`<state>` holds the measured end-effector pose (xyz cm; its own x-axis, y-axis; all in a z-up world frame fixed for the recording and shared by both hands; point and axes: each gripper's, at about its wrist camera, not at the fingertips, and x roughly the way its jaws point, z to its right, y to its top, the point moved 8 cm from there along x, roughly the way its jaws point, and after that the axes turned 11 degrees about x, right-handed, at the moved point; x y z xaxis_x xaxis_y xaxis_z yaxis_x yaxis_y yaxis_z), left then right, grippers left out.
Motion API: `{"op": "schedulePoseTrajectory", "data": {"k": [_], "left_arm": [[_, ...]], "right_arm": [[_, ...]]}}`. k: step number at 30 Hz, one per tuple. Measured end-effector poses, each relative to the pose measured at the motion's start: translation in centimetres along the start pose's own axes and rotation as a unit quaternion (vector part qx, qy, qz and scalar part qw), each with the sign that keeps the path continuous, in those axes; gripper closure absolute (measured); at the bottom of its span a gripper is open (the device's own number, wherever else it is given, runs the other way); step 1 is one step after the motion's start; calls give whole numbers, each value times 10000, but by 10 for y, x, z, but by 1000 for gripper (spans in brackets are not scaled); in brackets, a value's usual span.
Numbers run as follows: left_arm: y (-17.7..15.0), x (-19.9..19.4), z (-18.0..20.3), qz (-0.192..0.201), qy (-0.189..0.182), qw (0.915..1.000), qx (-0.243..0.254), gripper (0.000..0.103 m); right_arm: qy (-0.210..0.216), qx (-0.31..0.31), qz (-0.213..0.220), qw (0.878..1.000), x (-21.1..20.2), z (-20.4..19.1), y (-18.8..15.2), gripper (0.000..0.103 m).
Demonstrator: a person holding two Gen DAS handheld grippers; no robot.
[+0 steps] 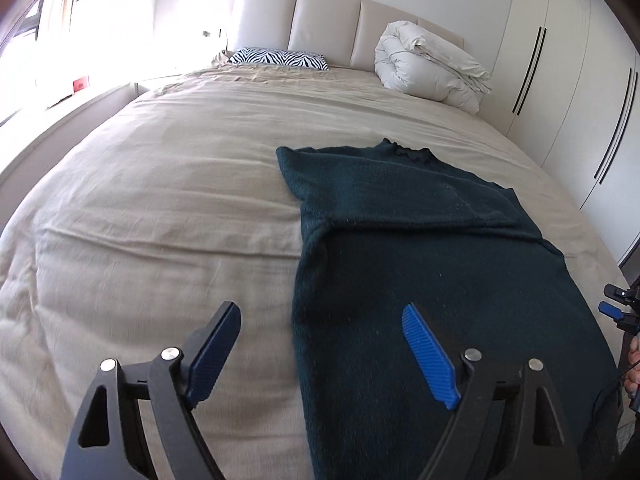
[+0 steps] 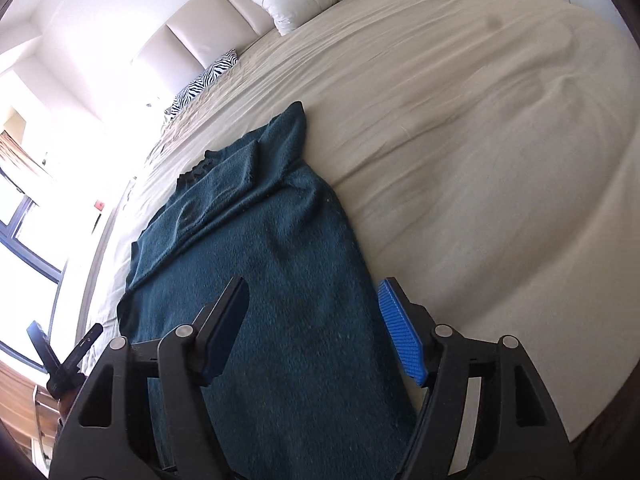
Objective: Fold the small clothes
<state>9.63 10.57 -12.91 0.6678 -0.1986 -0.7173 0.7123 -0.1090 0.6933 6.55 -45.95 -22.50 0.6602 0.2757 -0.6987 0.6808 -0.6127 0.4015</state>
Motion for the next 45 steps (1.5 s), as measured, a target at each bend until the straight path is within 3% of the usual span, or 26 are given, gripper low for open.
{"op": "schedulePoseTrajectory", "data": {"k": [5, 9, 17, 22, 29, 30, 32, 34, 37, 40, 42, 45], "left_arm": [[-67, -26, 1, -501, -198, 9969, -577, 18], [-99, -40, 2, -697, -377, 9936, -808, 19], [-113, -46, 22, -1051, -667, 9902, -632, 22], [-124, -47, 29, -1431, -671, 9861, -504, 38], [-137, -48, 44, -1866, -802, 9781, -457, 38], [-138, -48, 45, -1885, -780, 9780, -438, 40], [-140, -48, 46, -1938, -788, 9767, -472, 54], [-142, -48, 45, -1973, -849, 9750, -570, 74], [-143, -50, 44, -2002, -892, 9739, -587, 87], [-144, -51, 43, -2016, -914, 9736, -556, 94], [-144, -52, 43, -1997, -922, 9739, -552, 95], [-144, -53, 43, -1952, -957, 9743, -593, 96]], "right_arm": [[-182, 47, -34, 9998, -10, 19, -17, 37], [-288, -6, -93, 9995, -14, 26, -27, 37], [-556, -212, -192, 9980, -34, 43, -42, 37], [-730, -414, -376, 9958, -48, 54, -52, 37], [-853, -662, -773, 9911, -71, 70, -69, 37], [-838, -650, -816, 9910, -74, 71, -72, 37], [-817, -643, -924, 9903, -77, 74, -77, 37], [-875, -659, -1028, 9887, -78, 77, -82, 37], [-915, -693, -1186, 9863, -79, 81, -88, 38], [-992, -641, -1245, 9852, -79, 86, -90, 47], [-1093, -669, -1290, 9833, -79, 89, -89, 61], [-1117, -787, -1441, 9801, -79, 88, -93, 73]]}}
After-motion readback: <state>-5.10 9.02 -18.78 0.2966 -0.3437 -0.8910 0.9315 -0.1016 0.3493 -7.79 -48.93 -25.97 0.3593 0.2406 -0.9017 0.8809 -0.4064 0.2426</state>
